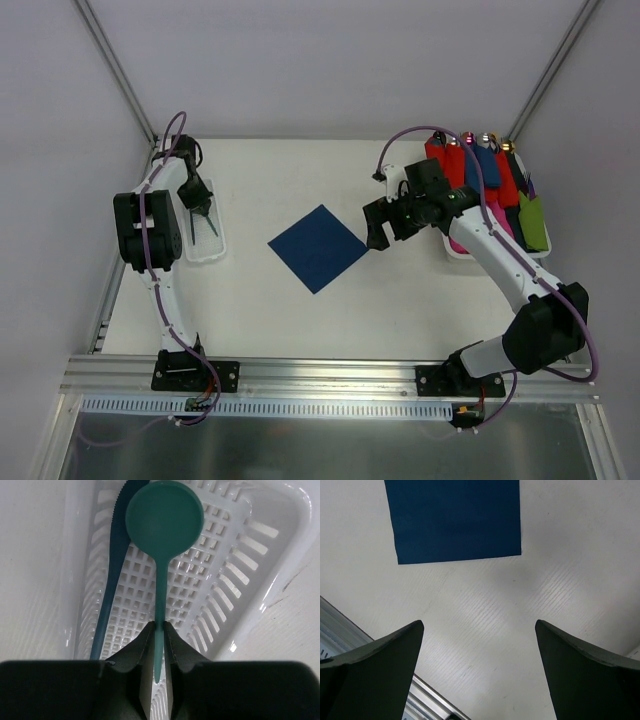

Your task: Place the utensils on the paper napkin and roll it up

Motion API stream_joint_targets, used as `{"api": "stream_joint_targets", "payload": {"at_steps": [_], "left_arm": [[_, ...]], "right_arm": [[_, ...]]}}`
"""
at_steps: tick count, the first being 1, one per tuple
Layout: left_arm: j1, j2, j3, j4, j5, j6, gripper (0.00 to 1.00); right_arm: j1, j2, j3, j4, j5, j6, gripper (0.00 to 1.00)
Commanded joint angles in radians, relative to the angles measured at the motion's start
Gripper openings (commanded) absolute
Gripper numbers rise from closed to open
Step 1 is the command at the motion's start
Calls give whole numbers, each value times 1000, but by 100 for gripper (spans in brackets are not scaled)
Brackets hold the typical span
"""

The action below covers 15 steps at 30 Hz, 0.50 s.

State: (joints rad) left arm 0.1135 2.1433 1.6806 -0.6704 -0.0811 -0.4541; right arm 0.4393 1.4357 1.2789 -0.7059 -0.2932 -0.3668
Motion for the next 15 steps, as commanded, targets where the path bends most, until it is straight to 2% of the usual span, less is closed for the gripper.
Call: {"api": "stream_joint_targets", "payload": {"at_steps": [1,6,10,15], "left_arm": [[12,15,48,-15,1,25,11],[12,17,59,-18,-2,43,9],[18,29,53,-17,0,49,19],[20,40,25,-15,-6,42,18]], "right_arm": [[-13,-1,23,-1,-30,9,99],[-24,2,25,0,-44,19,99],[-28,-8,14,-1,-47,17,99],[-34,-18,4,3,-41,14,99]]}}
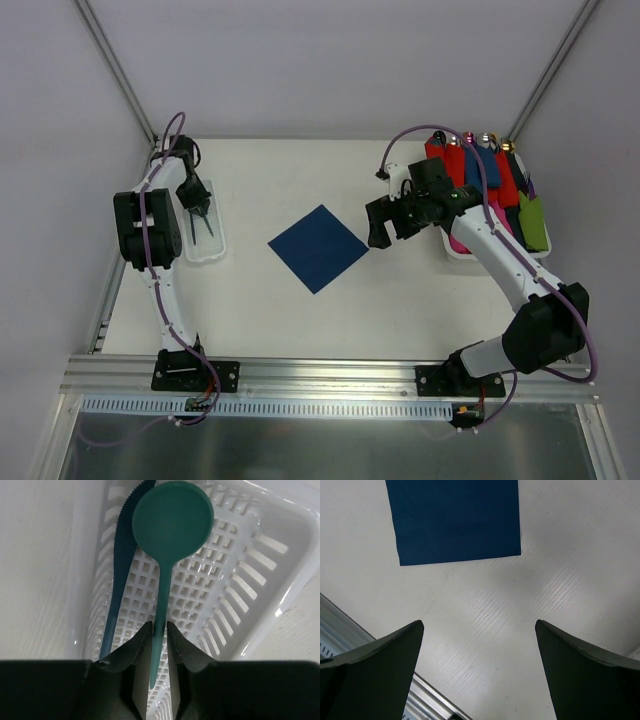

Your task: Place the utensils on the paper napkin and roll it up

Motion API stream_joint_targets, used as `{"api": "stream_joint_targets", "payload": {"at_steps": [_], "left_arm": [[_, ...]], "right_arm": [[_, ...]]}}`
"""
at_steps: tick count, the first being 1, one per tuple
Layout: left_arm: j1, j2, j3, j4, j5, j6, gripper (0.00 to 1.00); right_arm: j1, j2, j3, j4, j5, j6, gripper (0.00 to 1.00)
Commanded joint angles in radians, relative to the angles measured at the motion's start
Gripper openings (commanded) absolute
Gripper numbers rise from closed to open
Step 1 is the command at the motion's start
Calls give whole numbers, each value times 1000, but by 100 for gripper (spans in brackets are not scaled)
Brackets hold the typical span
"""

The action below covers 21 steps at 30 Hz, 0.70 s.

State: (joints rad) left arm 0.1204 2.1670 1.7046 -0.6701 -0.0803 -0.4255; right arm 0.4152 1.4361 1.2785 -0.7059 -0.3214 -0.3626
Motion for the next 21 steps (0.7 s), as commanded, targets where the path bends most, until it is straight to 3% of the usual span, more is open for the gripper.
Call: {"api": "stream_joint_targets", "payload": {"at_steps": [1,10,13,15,17,21], "left_arm": [[13,16,-3,-17,-9,13,17],[13,-159,61,-39,46,42,0],[10,-243,92,-57,83,56,0],[-5,-295,92,-59,186,67,0],[-46,-323,78,-60,231,118,0],[-285,-416,1,-60,166,163,0]], "right_arm": [[-12,-17,4,5,-13,13,99],[-24,-17,7,11,-41,34,99],[-35,-17,7,10,-56,34,99],[-44,-23,10,6,-74,28,99],[-61,-26,18,-7,-93,10,99],[-104,-22,42,-47,-110,2,99]]}}
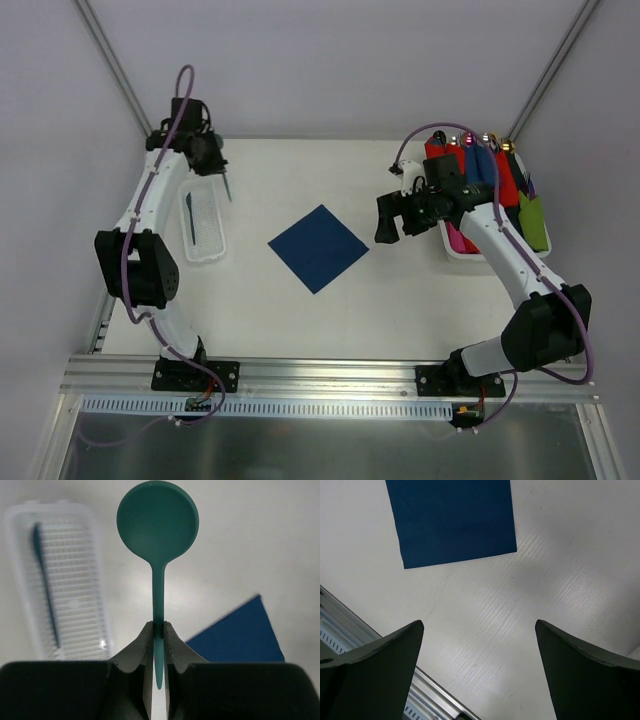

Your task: Place the utensils on the paper napkin and roll it up

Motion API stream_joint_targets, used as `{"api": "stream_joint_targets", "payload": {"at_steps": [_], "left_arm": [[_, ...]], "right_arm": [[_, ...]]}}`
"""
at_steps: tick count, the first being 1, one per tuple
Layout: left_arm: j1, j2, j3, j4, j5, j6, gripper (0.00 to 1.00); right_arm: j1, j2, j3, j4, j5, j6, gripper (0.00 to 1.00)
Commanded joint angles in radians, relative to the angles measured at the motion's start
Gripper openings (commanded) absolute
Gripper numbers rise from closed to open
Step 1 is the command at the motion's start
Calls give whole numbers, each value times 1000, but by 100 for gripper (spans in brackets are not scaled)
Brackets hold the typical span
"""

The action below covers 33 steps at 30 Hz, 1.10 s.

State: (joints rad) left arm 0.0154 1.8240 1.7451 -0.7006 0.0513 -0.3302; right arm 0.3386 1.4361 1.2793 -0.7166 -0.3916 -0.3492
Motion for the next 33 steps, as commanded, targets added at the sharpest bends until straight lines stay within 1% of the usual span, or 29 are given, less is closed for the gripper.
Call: {"api": "stream_joint_targets", "payload": {"at_steps": [1,2,3,6,7,8,12,15,19,26,33], "left_arm": [[-216,-81,-76,-19,57,22,0],[-251,-87,-94,-16,62,-2,0],[-328,-89,-110,-10,53,-24,0],[-432,-66,-156,24,10,-104,0],[-487,-54,-179,41,12,-133,0],[-514,-33,-179,64,25,-168,0],[-610,84,-128,73,-7,-217,0],[-644,171,-85,75,-22,-250,0],[-646,210,-78,73,-34,-312,0],[-652,253,-79,76,-45,-316,0],[-651,320,-41,75,-45,-308,1]], "right_arm": [[-50,-17,45,-41,-50,-11,99],[-62,-14,46,-46,-56,-8,99],[-82,-13,45,-49,-61,-5,99],[-116,-14,41,-49,-75,9,99],[-121,-14,41,-47,-76,12,99],[-125,-13,41,-47,-76,13,99],[-136,-5,46,-47,-79,15,99],[-139,-5,46,-50,-76,18,99],[-141,-12,41,-49,-75,18,99],[-145,-17,31,-49,-78,15,99],[-148,-13,29,-49,-82,18,99]]}}
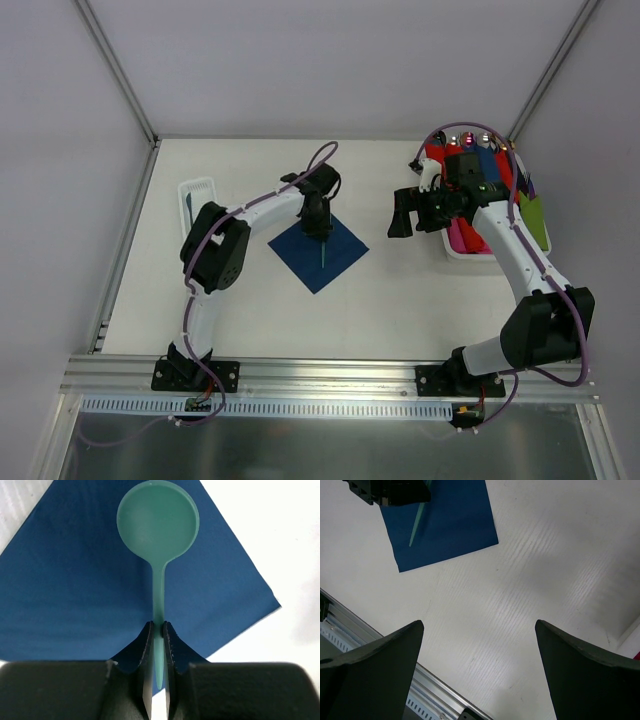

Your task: Place the utensils on the paper napkin and roll it up

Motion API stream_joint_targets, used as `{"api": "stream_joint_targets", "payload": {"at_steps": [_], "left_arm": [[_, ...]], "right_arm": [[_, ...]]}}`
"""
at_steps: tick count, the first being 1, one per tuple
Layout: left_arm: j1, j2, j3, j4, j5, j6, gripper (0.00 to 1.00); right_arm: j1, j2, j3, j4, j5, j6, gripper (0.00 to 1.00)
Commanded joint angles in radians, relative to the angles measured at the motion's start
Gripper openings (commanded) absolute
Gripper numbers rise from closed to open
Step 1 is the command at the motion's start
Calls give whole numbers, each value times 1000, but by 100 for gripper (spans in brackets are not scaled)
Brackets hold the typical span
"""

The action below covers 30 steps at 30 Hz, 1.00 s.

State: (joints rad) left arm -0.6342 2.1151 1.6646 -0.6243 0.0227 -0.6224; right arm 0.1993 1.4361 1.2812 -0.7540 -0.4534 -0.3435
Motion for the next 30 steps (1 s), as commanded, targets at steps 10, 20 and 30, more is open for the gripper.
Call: {"api": "stream_joint_targets", "payload": {"at_steps": [10,20,30], "left_arm": [[30,52,63,-2,-41,-2,2],[44,77,52,-3,-26,13,11],[45,89,49,-3,-26,52,17]], "right_arm": [[-8,-16,20,-11,-14,11,99],[-14,0,37,-11,-22,15,99],[-15,7,37,-11,-30,15,99]]}}
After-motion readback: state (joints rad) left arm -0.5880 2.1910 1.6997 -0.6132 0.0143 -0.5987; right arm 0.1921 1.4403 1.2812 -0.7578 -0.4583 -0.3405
